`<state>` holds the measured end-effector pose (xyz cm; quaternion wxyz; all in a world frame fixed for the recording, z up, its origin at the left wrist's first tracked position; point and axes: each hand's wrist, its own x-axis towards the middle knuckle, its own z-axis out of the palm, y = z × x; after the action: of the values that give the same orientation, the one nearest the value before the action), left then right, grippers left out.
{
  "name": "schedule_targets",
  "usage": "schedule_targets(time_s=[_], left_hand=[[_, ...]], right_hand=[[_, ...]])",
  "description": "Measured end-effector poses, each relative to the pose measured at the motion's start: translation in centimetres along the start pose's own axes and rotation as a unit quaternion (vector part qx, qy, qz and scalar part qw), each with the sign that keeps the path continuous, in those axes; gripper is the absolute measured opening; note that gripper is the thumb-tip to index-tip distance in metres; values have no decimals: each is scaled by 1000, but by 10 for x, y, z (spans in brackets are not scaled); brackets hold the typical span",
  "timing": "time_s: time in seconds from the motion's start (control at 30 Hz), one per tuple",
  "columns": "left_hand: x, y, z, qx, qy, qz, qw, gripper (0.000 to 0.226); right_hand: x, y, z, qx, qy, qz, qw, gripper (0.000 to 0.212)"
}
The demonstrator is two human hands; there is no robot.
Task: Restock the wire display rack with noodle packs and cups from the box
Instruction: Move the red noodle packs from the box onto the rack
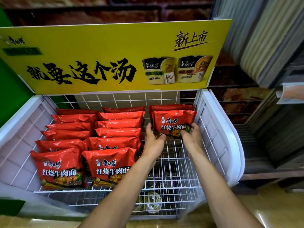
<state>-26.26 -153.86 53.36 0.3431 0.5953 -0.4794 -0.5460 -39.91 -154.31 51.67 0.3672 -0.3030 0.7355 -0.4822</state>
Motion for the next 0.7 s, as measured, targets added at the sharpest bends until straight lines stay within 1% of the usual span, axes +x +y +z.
schedule_targets(time_s=[0.17,0.37,0.57,0.7], left_hand=[[-14,-2,-6,6,-20,4,1000,79],[-32,-3,-16,4,-57,6,998,72],[-51,-6,-20,16,-100,13,995,63],[-65,-6,-21,20,-127,25,991,58]], right_hand=[[-20,4,-3,-17,11,20,1000,51],[-52,10,-6,-26,7,11,1000,44],[-84,13,-8,7,1,11,1000,37],[-104,15,-15,14,12,6,1000,33]])
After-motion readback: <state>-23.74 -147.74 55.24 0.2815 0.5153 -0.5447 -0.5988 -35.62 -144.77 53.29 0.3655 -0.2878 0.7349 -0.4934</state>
